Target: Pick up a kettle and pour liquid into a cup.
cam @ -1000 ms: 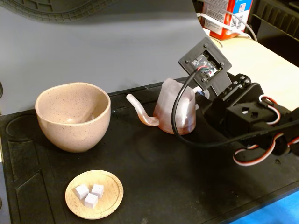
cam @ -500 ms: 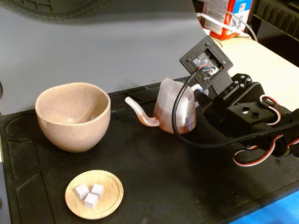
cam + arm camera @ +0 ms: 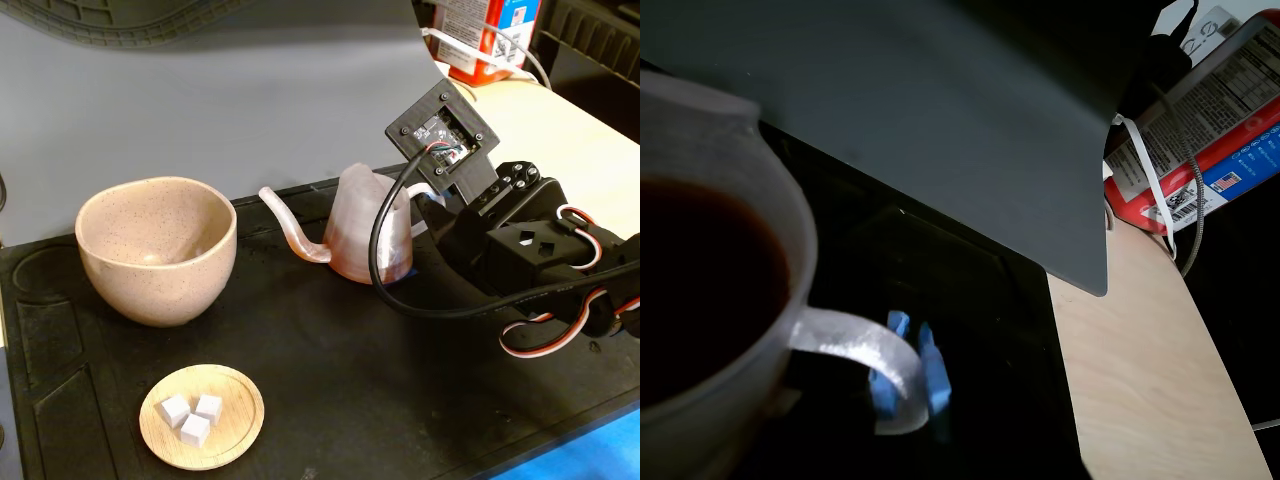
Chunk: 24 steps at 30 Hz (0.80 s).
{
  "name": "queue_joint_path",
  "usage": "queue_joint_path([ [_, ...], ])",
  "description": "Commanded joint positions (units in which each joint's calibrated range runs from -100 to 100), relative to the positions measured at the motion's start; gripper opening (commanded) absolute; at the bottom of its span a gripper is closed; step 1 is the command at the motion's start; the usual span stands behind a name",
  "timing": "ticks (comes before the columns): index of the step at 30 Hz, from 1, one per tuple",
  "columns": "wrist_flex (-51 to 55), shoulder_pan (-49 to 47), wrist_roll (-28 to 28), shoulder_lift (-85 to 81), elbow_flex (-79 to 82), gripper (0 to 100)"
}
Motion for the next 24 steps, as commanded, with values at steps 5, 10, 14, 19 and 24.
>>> queue_joint_path([
  [5, -5.1, -0.7, -0.4, -2.9, -1.1, 0],
  [10, 5.1, -1.0, -0.4, -16.0, 3.4, 0],
  [14, 5.6, -1.0, -0.4, -22.8, 8.8, 0],
  [19, 16.0, -4.8, -0.4, -31.4, 8.3, 0],
  [24, 22.2, -7.7, 0.0, -31.6, 2.3, 0],
])
